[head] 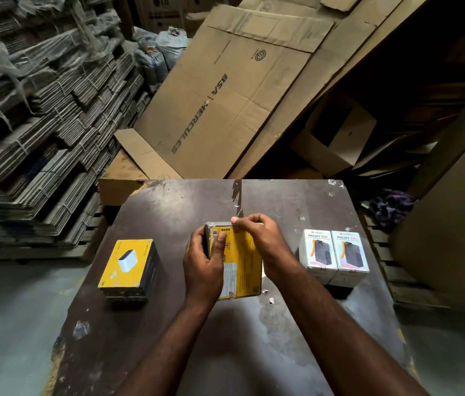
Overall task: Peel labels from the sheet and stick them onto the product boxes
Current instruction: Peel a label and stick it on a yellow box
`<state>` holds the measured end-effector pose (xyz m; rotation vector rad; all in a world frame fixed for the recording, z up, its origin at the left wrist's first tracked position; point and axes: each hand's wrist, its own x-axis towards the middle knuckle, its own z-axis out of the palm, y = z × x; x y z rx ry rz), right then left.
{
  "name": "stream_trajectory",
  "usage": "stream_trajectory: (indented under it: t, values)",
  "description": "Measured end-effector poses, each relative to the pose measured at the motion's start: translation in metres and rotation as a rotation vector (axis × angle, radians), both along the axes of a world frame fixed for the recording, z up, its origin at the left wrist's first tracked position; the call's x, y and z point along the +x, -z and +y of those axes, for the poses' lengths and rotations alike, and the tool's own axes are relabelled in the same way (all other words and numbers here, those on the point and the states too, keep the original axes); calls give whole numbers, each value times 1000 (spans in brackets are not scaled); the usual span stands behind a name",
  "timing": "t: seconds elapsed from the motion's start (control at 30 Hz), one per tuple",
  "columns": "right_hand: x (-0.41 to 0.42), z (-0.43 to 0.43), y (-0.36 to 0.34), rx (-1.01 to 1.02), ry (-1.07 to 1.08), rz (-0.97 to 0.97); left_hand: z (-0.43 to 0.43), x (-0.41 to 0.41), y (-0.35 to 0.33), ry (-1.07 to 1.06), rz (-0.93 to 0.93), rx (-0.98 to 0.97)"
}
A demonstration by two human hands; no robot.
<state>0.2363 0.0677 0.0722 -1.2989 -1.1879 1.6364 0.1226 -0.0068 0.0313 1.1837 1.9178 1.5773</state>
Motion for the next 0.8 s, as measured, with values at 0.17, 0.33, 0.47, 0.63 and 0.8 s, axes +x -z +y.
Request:
stream_trajectory:
  t: [0.17,0.33,0.47,0.63,0.8]
  values:
    - [-4,1,1,-77,96,47,1,-1,5,14,26,13]
    - [-2,2,0,-205,125,73,-1,-2,9,43,-11,-4]
    - [1,3,-2,-283,32,88,2,-8,9,43,-13,-18]
    - [1,1,-2,-192,7,40,3,-11,6,61,-13,-12]
    - [-8,1,2,-264,145,58,0,-3,3,45,34,-1]
